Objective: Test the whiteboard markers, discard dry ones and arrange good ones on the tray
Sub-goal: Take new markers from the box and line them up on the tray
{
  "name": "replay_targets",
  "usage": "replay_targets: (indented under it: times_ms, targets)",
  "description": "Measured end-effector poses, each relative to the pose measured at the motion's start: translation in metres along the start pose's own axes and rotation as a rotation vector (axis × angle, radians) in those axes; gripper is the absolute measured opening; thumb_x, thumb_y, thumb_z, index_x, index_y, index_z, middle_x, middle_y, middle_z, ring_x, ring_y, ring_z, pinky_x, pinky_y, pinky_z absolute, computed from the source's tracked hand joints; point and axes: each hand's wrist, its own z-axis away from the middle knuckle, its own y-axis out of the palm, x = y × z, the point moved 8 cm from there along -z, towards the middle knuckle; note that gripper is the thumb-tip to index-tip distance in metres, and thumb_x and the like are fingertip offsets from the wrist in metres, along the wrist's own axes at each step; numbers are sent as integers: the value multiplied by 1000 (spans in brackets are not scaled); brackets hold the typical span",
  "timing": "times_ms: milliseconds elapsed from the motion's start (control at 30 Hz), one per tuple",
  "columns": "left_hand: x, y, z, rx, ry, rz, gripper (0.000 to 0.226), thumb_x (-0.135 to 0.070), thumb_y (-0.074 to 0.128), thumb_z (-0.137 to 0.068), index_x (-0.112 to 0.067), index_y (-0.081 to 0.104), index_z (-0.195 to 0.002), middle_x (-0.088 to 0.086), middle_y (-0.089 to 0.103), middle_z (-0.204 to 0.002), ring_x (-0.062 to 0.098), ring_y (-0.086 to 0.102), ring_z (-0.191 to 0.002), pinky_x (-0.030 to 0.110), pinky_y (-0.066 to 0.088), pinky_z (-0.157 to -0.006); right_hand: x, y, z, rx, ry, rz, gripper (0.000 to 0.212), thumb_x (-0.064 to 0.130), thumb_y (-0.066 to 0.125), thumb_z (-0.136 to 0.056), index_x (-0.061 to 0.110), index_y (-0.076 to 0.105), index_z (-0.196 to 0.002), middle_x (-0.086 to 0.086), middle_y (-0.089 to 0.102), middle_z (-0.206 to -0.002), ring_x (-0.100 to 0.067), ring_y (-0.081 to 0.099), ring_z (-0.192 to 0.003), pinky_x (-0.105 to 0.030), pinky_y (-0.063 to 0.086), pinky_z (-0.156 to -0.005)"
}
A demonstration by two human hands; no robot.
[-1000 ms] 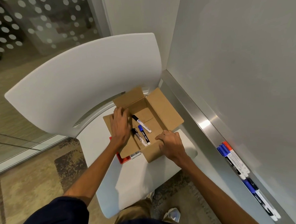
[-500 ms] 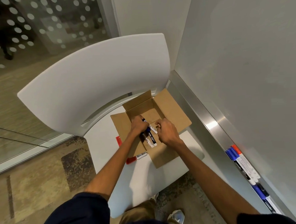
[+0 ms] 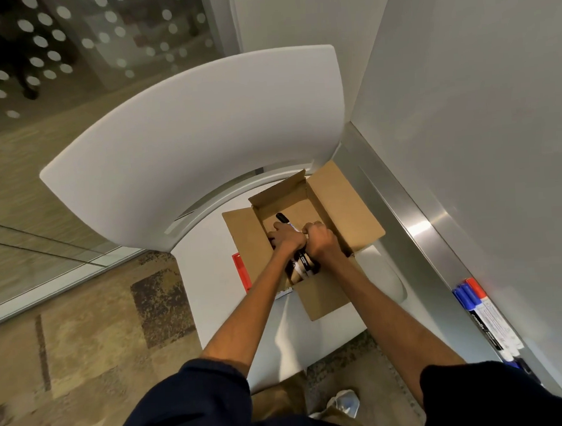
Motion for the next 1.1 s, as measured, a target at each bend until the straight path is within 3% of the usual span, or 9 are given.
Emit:
replay_targets:
  times_ms: [200, 333, 467, 633, 733, 800, 900, 967, 1100]
  targets:
    - [-3, 4, -3, -73, -32, -115, 66, -31, 59, -95, 1, 25, -141, 25, 29, -147, 37, 35, -134, 42, 35, -108, 3, 7, -9, -39, 3, -40, 20, 17, 56, -97, 2, 57, -110, -18, 62, -110, -29, 61, -99, -36, 53, -83]
    - [0, 5, -4, -63, 30, -83, 63, -18, 61, -92, 0, 26, -140, 25, 31, -143, 38, 43, -128, 40, 42, -101, 5, 7, -15, 18, 3, -33, 22, 15, 58, -96, -2, 56, -109, -21, 64, -108, -34, 64, -98, -37, 53, -76]
    - [4, 3, -1, -37, 80, -98, 70, -3, 67, -86, 1, 23, -140, 28, 25, -143, 41, 48, -123, 40, 48, -93, 2, -3, -16, 33, 54, -23, 15, 2, 55, -94, -9, 55, -105, -28, 62, -106, -42, 63, -94, -33, 40, -62]
    - [3, 4, -2, -64, 108, -48, 76, 3, 68, -83, -1, 21, -143, 28, 23, -147, 42, 50, -121, 42, 48, -94, 4, -12, -11, 19, 100, -29, 22, -1, 56, -92, -8, 52, -112, -26, 62, -112, -39, 63, -101, -33, 44, -68]
    - [8, 7, -4, -75, 82, 60, 81, 4, 65, -85, -1, 14, -148, 25, 22, -149, 41, 43, -128, 44, 42, -102, 0, -15, -7, 8, 153, -95, 26, 5, 55, -96, -6, 48, -119, -25, 60, -117, -38, 62, -106, -35, 46, -73]
    - [13, 11, -5, -72, 51, 173, 77, 1, 64, -85, 0, 17, -146, 24, 31, -144, 39, 44, -126, 45, 44, -103, -5, -14, -5, 30, 213, -196, 34, 6, 58, -95, -5, 42, -124, -25, 58, -121, -38, 60, -110, -37, 46, -75]
    - [18, 9, -8, -94, 41, 288, 54, 2, 63, -81, 4, 37, -128, 20, 53, -116, 30, 58, -98, 41, 54, -77, -10, -10, -2, 97, 283, -289, 51, 6, 56, -95, -8, 29, -135, -27, 54, -128, -39, 57, -117, -38, 46, -83]
    - [19, 5, -8, -97, 46, 349, 38, 5, 59, -82, 5, 46, -117, 17, 55, -101, 21, 56, -80, 35, 51, -61, -12, -10, 1, 115, 315, -328, 54, 6, 50, -97, -11, 22, -140, -28, 53, -129, -40, 56, -117, -39, 45, -86]
    - [14, -7, 1, -126, 57, 471, 23, 3, 49, -91, 1, 48, -114, 15, 54, -100, 15, 52, -75, 23, 40, -52, -18, 0, 8, 184, 386, -387, 59, 12, 51, -97, -6, 19, -144, -23, 52, -130, -36, 55, -117, -39, 46, -88]
